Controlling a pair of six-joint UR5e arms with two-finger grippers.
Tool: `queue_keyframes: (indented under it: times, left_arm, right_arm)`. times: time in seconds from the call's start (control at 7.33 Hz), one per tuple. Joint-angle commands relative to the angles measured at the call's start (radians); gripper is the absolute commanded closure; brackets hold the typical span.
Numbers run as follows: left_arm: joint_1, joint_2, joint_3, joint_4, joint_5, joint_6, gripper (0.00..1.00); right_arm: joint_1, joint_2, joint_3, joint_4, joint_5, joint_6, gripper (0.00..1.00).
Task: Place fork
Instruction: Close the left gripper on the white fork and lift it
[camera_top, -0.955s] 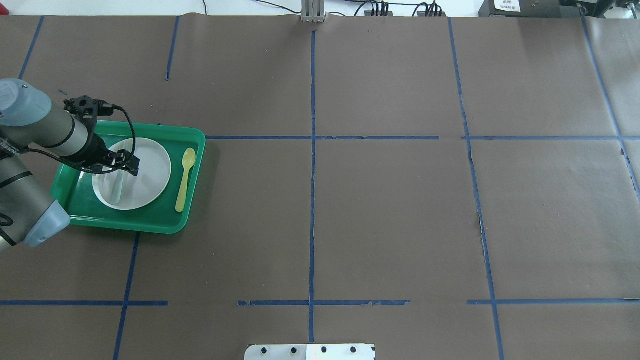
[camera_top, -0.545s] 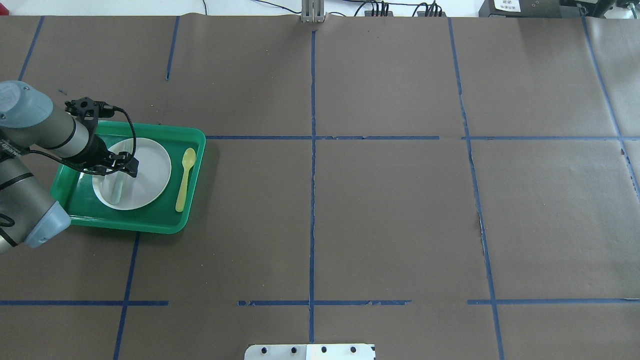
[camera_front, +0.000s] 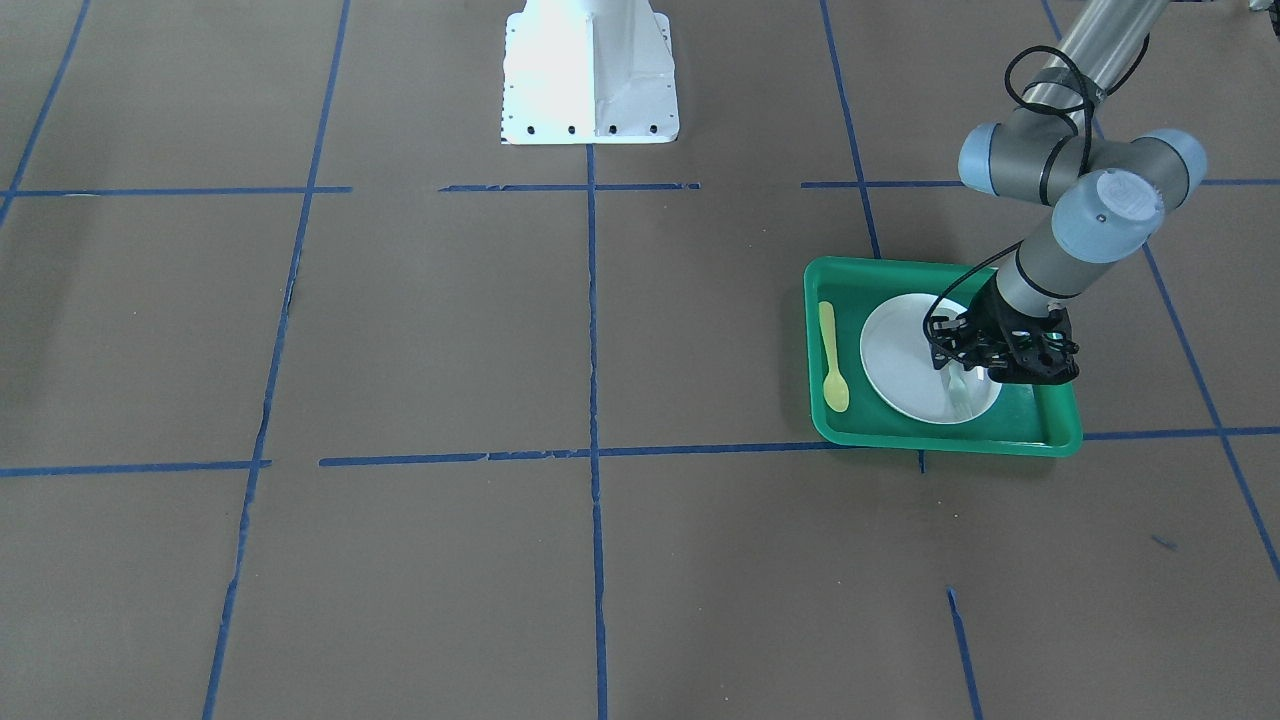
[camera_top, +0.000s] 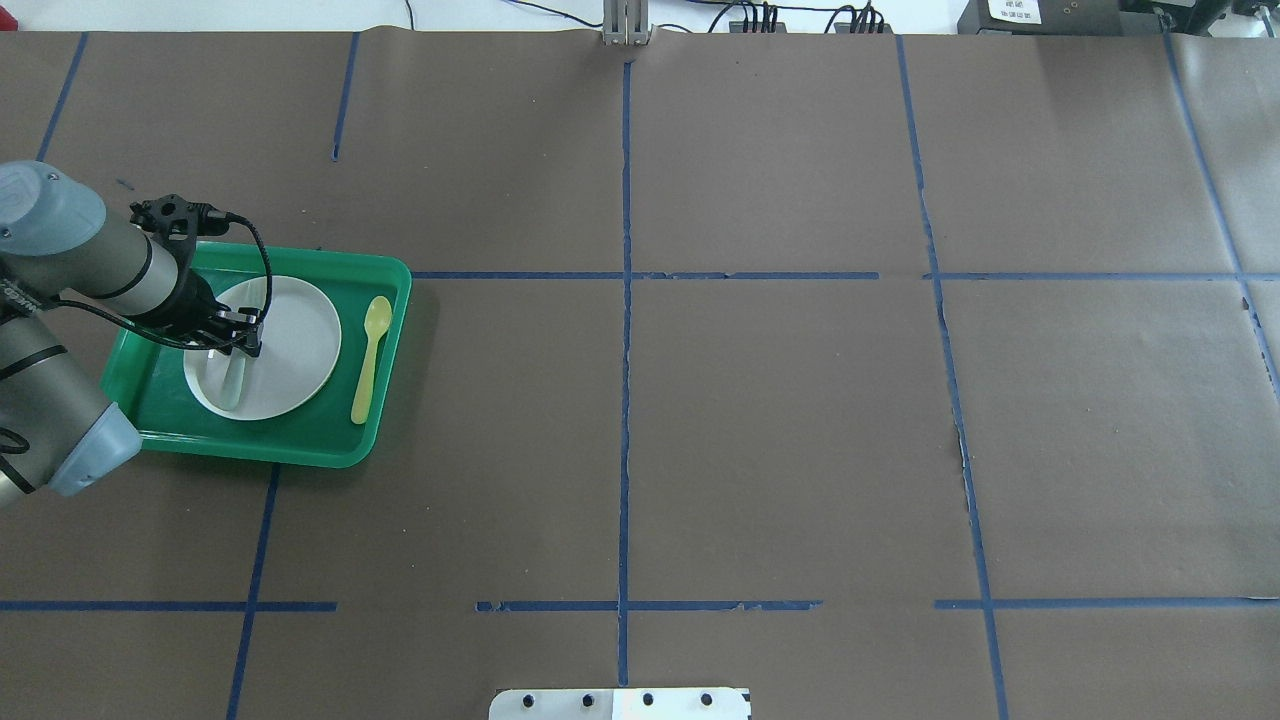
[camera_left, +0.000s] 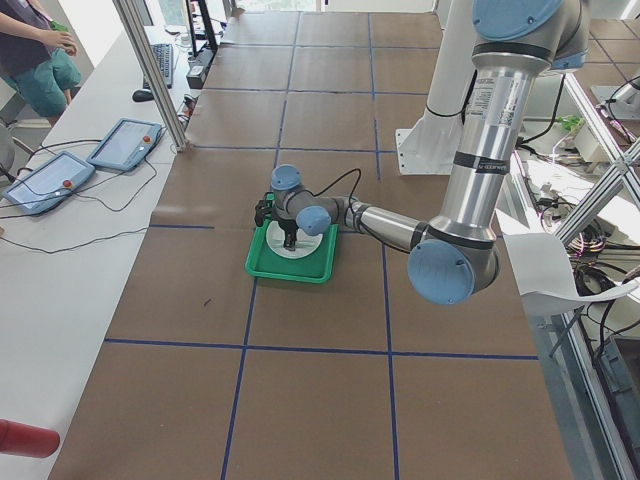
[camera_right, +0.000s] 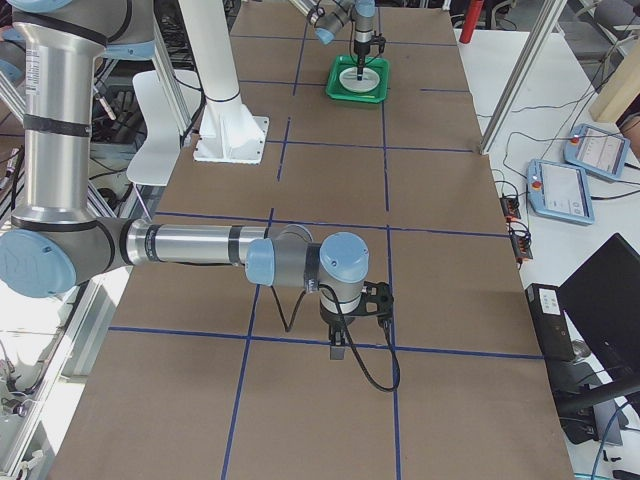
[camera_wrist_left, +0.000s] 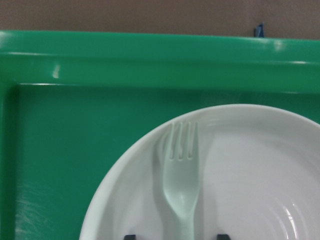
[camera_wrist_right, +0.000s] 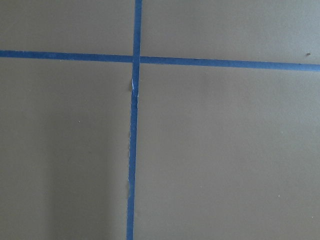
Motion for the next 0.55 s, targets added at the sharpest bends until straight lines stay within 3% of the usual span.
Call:
queue_keyframes:
  times: [0.0,0.41]
  left_arm:
    - [0.000,0.000,-0.007,0.000,-0.001,-0.036,1.00]
    - [-0.018,0.023,-0.132,0.024,-0.006,-0.026,1.00]
  right_arm:
    - [0.000,0.000,-0.001,0.000,0.000,0.000,0.00]
    - [0.000,0.000,0.000,0.000,0.000,0.000,0.00]
